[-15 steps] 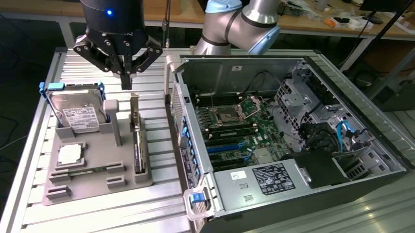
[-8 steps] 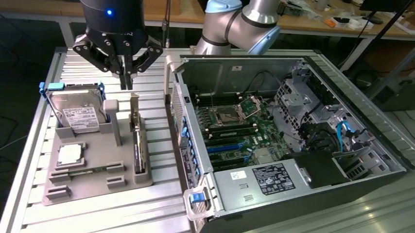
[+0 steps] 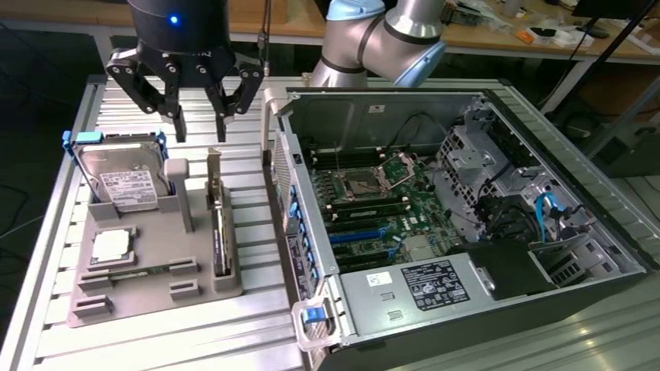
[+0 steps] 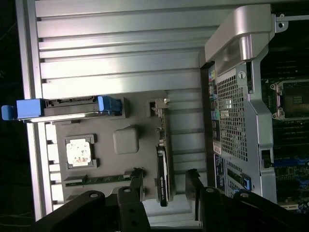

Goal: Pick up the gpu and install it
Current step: 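Pick up the gpu and move the gpu toward the slot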

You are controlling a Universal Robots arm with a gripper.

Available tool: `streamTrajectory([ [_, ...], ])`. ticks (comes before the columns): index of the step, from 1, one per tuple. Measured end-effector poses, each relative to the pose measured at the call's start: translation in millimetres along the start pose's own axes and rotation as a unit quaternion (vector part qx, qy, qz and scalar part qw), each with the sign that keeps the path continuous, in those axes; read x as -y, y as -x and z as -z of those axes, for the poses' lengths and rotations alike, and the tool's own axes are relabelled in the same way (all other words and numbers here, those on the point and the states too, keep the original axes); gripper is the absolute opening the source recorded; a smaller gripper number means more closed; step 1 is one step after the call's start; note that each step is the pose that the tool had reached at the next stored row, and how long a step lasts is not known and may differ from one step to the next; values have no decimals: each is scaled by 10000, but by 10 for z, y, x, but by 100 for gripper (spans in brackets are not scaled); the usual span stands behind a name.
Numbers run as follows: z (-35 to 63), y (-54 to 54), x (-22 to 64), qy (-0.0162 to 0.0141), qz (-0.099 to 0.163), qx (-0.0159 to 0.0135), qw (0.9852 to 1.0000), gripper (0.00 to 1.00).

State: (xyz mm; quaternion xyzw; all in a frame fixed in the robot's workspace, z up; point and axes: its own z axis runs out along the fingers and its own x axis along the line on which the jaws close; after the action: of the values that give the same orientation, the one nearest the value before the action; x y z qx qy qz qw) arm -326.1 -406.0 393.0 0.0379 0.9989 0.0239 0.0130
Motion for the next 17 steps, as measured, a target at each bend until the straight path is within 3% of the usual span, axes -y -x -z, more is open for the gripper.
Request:
streamTrajectory([
  [5,-116,0,26,2,3,0,10000,48],
  [17,-332,20,354,11,16,-1,10000,48],
])
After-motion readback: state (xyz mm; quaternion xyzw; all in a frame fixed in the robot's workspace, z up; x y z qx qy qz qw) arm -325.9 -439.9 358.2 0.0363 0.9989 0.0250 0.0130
